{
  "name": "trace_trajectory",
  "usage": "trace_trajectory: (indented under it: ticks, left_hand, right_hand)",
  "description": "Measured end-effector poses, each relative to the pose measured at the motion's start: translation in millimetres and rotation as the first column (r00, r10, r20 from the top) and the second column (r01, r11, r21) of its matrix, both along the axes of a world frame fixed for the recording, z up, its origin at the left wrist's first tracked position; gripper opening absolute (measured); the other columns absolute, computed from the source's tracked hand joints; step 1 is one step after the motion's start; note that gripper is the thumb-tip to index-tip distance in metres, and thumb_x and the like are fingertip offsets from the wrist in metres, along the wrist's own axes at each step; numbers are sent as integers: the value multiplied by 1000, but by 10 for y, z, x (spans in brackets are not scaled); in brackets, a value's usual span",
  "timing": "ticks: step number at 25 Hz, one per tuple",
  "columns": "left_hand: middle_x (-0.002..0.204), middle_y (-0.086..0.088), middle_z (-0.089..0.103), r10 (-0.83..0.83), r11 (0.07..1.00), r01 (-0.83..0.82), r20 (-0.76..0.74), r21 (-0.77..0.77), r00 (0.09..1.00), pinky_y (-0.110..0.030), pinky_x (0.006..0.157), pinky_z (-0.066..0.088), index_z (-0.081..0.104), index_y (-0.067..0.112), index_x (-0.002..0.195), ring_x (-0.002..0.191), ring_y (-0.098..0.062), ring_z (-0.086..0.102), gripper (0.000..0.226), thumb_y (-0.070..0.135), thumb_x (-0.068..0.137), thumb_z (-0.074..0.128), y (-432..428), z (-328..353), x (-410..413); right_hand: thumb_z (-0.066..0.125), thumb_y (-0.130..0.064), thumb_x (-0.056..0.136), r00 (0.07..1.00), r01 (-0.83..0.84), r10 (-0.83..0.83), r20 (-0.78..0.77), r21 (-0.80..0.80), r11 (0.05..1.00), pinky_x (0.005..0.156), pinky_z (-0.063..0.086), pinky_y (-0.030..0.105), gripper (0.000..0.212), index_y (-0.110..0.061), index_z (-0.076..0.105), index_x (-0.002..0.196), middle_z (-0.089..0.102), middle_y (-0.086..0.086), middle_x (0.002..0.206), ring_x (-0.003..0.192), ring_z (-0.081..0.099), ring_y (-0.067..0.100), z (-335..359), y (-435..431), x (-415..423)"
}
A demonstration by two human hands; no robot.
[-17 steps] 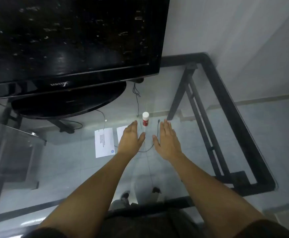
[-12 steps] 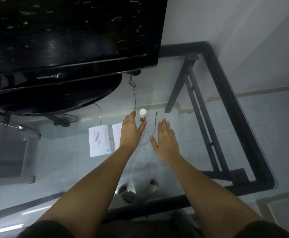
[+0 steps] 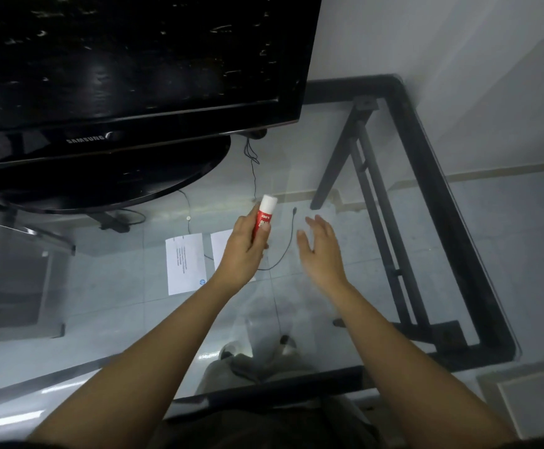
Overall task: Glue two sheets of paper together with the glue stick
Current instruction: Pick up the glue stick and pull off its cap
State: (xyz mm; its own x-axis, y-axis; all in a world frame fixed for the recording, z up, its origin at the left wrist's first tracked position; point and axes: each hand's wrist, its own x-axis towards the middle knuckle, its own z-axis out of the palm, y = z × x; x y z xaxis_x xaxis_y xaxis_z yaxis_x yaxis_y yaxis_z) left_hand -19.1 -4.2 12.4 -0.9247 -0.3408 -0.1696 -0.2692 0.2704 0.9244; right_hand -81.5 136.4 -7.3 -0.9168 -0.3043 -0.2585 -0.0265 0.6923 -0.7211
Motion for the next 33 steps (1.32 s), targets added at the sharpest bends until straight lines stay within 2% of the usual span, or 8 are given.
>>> trace_trajectory:
  ticks: [4, 10, 12, 16, 19, 22, 27, 33]
  left_hand:
    - [93, 6, 55, 27, 999, -26, -31, 21, 999, -9, 57, 44, 39, 20, 108, 68, 5, 58, 22, 33, 93, 49, -76, 78, 149]
    - [79, 7, 57, -52, 997, 50, -34, -58, 998, -14, 55, 45, 38, 27, 93, 68, -11, 59, 15, 36, 92, 50, -141, 129, 190]
    - [78, 8, 56, -61, 996, 59, -23, -65, 998, -13, 55, 44, 36, 31, 91, 65, -10, 55, 14, 36, 93, 49, -177, 125, 194]
    - [84, 6, 55, -28, 996, 33, 54, -81, 998, -10, 55, 44, 37, 25, 98, 70, -9, 55, 17, 37, 93, 48, -300, 58, 262]
    - [98, 1, 56, 39, 997, -32, 105, -69, 994, -12, 57, 39, 36, 23, 102, 76, -10, 58, 20, 37, 92, 48, -370, 28, 309]
    - [101, -2, 57, 54, 996, -44, 120, -80, 991, -11, 56, 39, 37, 23, 102, 77, -11, 59, 21, 37, 92, 48, -422, 14, 348]
    - [103, 1, 55, 69, 993, -56, 134, -104, 989, -10, 55, 40, 37, 23, 104, 76, -8, 59, 22, 37, 92, 48, -502, 13, 405]
    - [94, 0, 56, 132, 991, -130, 69, -31, 989, -11, 58, 43, 38, 23, 105, 72, -10, 56, 21, 36, 92, 48, -496, 105, 401]
  right_hand:
    - [45, -57, 85, 979, 101, -14, 202, -428, 898, 85, 38, 13, 45, -32, 54, 120, 58, -6, 126, 115, 54, 9, 441, -116, -103]
    - [61, -27, 86, 979, -28, 125, 164, -492, 870, 88, 48, 18, 24, -19, 65, 109, 67, -3, 104, 99, 62, 10, 597, -265, -160]
    - [60, -25, 87, 981, -32, 119, 152, -480, 877, 85, 47, 15, 18, -19, 66, 103, 66, -5, 101, 97, 61, 9, 585, -306, -189]
    - [57, -31, 88, 978, 207, -186, 90, -458, 865, 84, 47, 17, 18, -24, 63, 103, 62, -8, 104, 91, 58, 2, 477, -336, -436]
    - [63, -21, 85, 994, -17, -13, -104, -285, 958, 78, 42, 5, 32, -14, 58, 116, 59, 3, 107, 89, 59, 8, 241, -412, -490]
    - [64, -17, 85, 976, -188, 177, -126, -83, 979, 85, 43, 22, 53, -14, 40, 132, 61, 6, 109, 97, 56, 16, -77, -504, -404]
    - [63, -18, 85, 968, -222, 221, -115, 5, 975, 86, 41, 24, 56, -18, 37, 134, 60, 9, 111, 100, 58, 22, -267, -504, -397]
    - [65, -31, 82, 949, -264, 273, -159, 74, 962, 100, 35, 33, 68, -16, 30, 138, 42, 11, 139, 126, 41, 26, -87, -440, -397]
